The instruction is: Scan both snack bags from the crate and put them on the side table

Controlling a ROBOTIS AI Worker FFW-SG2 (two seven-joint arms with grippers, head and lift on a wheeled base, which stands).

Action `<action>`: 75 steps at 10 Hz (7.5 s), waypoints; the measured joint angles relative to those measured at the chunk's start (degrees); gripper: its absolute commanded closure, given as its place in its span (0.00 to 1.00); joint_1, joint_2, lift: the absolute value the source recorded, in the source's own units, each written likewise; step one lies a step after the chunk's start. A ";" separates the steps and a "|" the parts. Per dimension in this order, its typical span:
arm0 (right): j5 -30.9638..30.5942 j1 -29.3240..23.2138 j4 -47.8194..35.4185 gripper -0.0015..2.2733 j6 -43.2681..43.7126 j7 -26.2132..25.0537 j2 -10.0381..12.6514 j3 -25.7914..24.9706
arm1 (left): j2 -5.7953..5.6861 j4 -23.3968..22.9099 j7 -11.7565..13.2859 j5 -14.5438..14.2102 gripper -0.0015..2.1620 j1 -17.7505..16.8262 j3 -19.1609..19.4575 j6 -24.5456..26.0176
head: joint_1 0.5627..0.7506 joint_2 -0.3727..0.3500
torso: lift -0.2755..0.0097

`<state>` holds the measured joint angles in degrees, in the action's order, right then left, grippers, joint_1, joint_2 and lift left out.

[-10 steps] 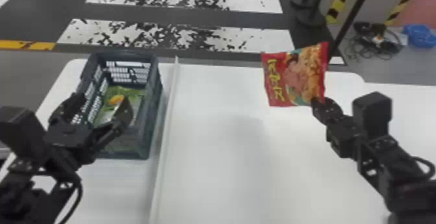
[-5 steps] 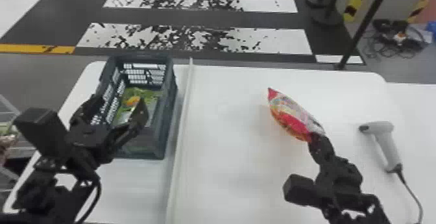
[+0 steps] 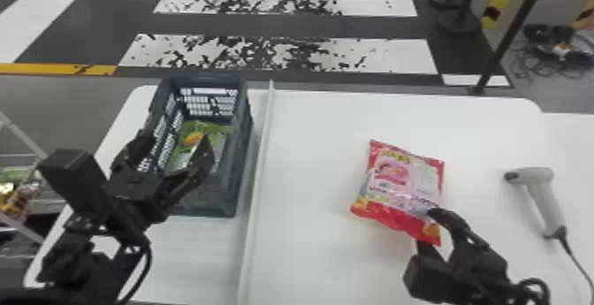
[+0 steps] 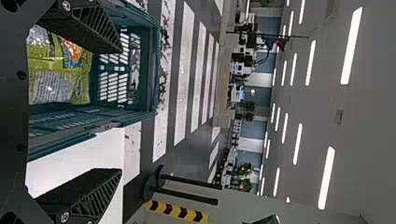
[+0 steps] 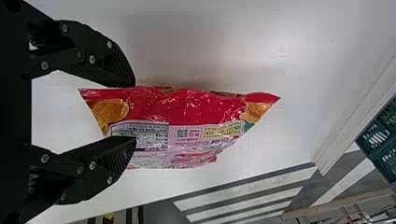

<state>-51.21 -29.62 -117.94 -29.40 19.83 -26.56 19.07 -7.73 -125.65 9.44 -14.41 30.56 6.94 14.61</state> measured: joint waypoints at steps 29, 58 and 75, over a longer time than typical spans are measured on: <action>48.11 23.33 17.37 0.99 -11.91 10.01 15.55 -12.67 | -0.57 0.40 0.14 -0.33 0.05 -0.61 -1.32 -0.24 | 0.70 0.65 | 0.66; 55.41 16.83 18.29 0.02 -11.81 5.05 8.86 -39.06 | -2.02 0.77 0.32 -1.22 0.05 -0.75 -1.23 -0.24 | 0.70 0.17 | 0.66; 53.07 10.75 -4.61 0.99 -34.56 8.03 9.30 -36.07 | -1.48 1.83 0.76 -1.49 0.05 -0.46 -1.23 -1.76 | 0.70 0.25 | 0.66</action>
<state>1.86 -18.88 -122.56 -63.96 27.86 -17.26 -17.00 -9.21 -123.81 10.19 -15.91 30.09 5.71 12.85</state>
